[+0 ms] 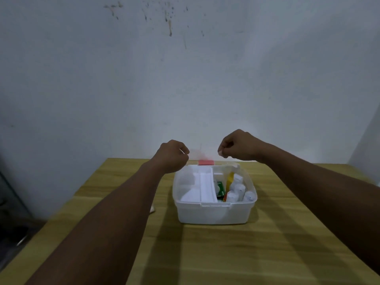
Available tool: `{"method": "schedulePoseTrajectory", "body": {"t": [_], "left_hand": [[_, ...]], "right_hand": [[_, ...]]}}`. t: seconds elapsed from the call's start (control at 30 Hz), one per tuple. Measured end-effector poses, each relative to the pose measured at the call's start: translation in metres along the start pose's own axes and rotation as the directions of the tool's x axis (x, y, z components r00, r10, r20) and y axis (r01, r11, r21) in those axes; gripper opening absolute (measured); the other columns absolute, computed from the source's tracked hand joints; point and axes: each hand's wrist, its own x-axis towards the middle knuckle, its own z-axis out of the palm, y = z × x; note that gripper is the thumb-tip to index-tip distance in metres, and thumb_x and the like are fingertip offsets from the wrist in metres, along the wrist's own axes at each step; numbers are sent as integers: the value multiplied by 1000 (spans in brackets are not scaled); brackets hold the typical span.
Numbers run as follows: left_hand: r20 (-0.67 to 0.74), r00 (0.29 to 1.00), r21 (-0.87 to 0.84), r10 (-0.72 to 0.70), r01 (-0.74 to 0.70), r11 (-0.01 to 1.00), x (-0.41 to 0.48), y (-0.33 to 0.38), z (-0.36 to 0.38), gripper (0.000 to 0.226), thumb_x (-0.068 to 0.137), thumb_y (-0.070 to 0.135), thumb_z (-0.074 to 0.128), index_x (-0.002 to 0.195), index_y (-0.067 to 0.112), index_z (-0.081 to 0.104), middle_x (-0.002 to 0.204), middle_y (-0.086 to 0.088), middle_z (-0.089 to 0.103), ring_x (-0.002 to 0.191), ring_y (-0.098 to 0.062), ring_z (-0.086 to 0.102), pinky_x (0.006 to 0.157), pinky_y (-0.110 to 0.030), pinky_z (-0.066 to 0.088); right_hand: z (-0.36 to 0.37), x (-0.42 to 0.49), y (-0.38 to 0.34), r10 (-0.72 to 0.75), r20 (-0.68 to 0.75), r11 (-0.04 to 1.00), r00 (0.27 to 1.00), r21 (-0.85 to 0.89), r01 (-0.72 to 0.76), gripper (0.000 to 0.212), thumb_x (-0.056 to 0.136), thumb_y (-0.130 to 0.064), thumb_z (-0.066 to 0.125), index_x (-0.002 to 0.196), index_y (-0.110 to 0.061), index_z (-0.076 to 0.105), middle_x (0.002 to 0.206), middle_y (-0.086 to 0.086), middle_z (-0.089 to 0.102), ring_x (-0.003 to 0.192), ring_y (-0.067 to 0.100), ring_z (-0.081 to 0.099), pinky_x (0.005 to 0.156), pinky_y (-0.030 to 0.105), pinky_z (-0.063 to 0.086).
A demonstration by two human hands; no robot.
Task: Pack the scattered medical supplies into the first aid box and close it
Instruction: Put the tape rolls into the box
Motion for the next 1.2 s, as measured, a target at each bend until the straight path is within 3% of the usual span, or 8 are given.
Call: {"method": "schedulePoseTrajectory", "body": {"t": [0.2,0.43,0.57,0.67,0.73,0.9,1.07,1.2], "left_hand": [[-70,991,43,-111,114,993,-36,-49,-45,28,90,16,60,115,16,72,112,-8,72,90,-16,63,75,-24,47],[-60,955,76,-290,294,953,-95,-123,-71,28,91,15,62,118,15,69,117,-9,69,94,-19,66,75,-29,53],[-49,939,129,-340,343,930,-118,-149,-68,37,87,17,66,124,19,65,123,-7,67,103,-20,63,82,-27,51],[-19,937,122,-350,350,929,-124,-162,-61,49,84,16,72,132,21,59,132,-8,60,99,-18,59,67,-19,46],[11,934,116,-357,354,928,-125,-166,-57,56,82,17,77,134,21,57,133,-9,58,98,-18,58,70,-22,48],[53,938,87,-342,337,937,-125,-174,-53,51,79,23,81,126,23,61,122,-6,63,98,-18,60,65,-21,46],[75,942,68,-326,322,944,-129,-176,-53,31,78,30,81,105,24,68,107,-2,70,89,-10,65,63,-20,47],[100,945,79,-310,303,950,-131,-174,-53,28,75,31,83,98,23,69,105,0,69,92,-10,63,66,-22,46]], "right_hand": [[55,23,-80,-187,78,981,979,-32,190,12,84,-17,68,89,-15,79,86,-4,75,84,11,68,68,18,51],[140,16,-159,-330,290,911,898,-149,384,18,84,-15,70,101,-15,75,103,1,69,93,18,66,81,32,57],[176,8,-166,-292,373,882,881,-250,399,30,84,-19,71,114,-15,70,114,5,67,99,21,63,78,30,53],[193,0,-158,-279,374,867,885,-297,399,43,82,-23,73,123,-15,65,118,6,63,103,24,60,76,32,50],[204,-6,-149,-284,365,882,886,-263,391,42,83,-21,73,123,-13,65,118,7,61,101,24,60,76,32,49],[228,-12,-123,-252,325,919,911,-214,331,17,84,-23,66,87,-38,60,105,-5,63,82,10,57,70,29,48],[227,-14,-123,-207,344,926,916,-233,297,14,88,-19,62,101,-21,69,99,1,63,80,12,54,67,29,41],[220,-18,-124,-218,368,928,904,-208,309,15,90,-19,63,100,-13,71,106,6,69,88,19,61,73,33,50]]}}
